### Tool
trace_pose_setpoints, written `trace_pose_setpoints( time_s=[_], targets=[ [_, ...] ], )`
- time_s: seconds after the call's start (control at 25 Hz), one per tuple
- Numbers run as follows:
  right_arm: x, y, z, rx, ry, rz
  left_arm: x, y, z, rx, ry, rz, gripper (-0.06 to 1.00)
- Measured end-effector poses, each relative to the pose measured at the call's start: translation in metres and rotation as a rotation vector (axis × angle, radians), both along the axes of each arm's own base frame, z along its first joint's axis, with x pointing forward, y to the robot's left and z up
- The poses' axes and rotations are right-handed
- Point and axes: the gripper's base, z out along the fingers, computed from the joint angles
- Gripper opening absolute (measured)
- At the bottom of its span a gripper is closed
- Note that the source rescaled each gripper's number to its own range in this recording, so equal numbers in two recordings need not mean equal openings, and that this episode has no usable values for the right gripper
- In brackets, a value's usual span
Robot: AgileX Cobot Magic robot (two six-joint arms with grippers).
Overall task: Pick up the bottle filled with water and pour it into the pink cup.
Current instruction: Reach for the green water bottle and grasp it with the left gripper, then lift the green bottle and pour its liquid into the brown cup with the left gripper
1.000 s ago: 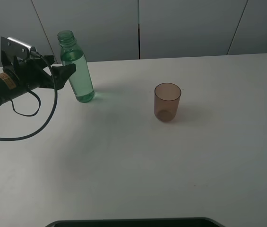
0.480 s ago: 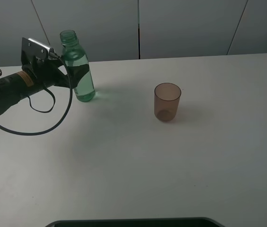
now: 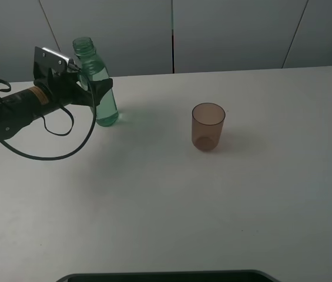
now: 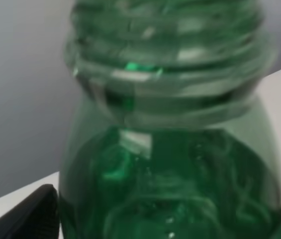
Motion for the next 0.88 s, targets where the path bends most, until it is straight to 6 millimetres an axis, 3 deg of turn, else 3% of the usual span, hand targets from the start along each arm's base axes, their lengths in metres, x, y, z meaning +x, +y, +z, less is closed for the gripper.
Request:
trace_pose_setpoints(
  time_s=[0.28, 0.56, 0.6, 0.64, 0.68, 0.72, 0.88],
  targets=[
    [0.000, 0.000, 0.000, 0.000, 0.000, 0.000, 0.004, -0.016, -0.006, -0.001, -0.005, -0.040, 1.00],
    [0.000, 0.000, 0.000, 0.000, 0.000, 0.000, 0.005, -0.016, -0.010, -0.007, 0.005, -0.023, 0.99],
    [0.000, 0.000, 0.000, 0.000, 0.000, 0.000, 0.005, -0.016, -0.010, -0.007, 0.005, -0.023, 0.89],
    [0.000, 0.000, 0.000, 0.000, 0.000, 0.000, 0.005, -0.015, -0.010, -0.008, 0.006, -0.020, 0.63],
    [0.000, 0.000, 0.000, 0.000, 0.000, 0.000, 0.005, -0.015, -0.010, -0.010, 0.006, -0.016, 0.14],
    [0.000, 0.000, 0.000, 0.000, 0.000, 0.000, 0.006, -0.015, -0.010, -0.011, 0.005, -0.014, 0.00],
    [0.000, 0.000, 0.000, 0.000, 0.000, 0.000, 0.006, -0.015, -0.010, -0.010, 0.006, -0.013, 0.01]
  ],
)
